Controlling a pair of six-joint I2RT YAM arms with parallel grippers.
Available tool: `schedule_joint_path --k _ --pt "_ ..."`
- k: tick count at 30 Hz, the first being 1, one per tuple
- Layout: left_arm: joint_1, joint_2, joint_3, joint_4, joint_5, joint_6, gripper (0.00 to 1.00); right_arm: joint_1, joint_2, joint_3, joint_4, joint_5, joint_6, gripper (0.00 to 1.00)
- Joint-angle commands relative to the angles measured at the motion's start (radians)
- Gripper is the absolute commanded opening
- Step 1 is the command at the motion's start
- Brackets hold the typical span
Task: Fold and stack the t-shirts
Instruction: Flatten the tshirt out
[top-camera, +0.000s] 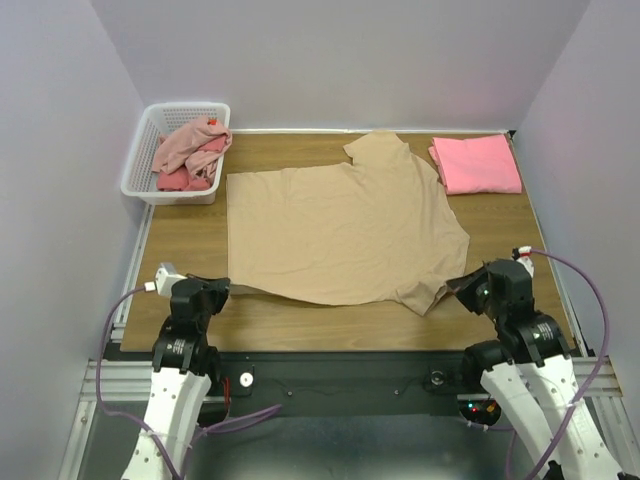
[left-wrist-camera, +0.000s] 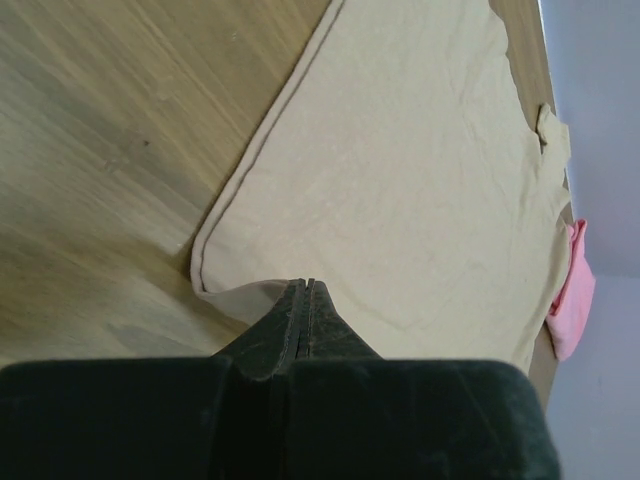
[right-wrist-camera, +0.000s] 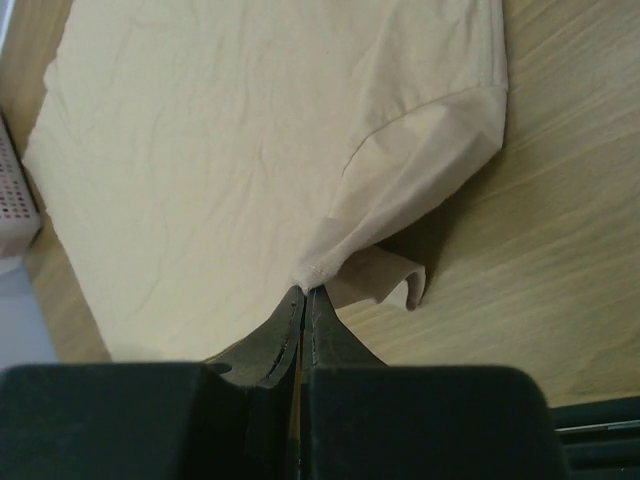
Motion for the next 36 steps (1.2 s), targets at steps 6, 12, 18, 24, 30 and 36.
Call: schedule_joint_path --k 6,12,18,24,30,36 --pt "0.007 -0.075 -0.001 -0.099 -0.068 -0.121 0.00 -0.002 -0.066 0.084 -0.113 0.183 0.155 0.00" --pt "0.007 0.020 0.042 -0.095 -0.105 -0.119 0.00 -0.002 0.046 0.139 -0.105 0.252 0.138 0.00" --pt "0.007 0.075 0.127 -0.079 -0.098 -0.098 0.00 -0.002 0.109 0.241 -0.088 0.276 0.072 0.00" --pt "0.007 0.143 0.303 -0.077 -0.117 -0.057 0.00 -0.002 0.181 0.375 0.001 0.247 -0.009 0.00" --pt "0.007 0.120 0.429 -0.180 -0.213 -0.046 0.00 -0.002 0.140 0.374 0.004 0.226 0.003 0.00" --pt "0.007 0.016 0.306 -0.218 -0.136 -0.095 0.00 -0.002 0.082 0.305 -0.025 0.151 0.018 0.00"
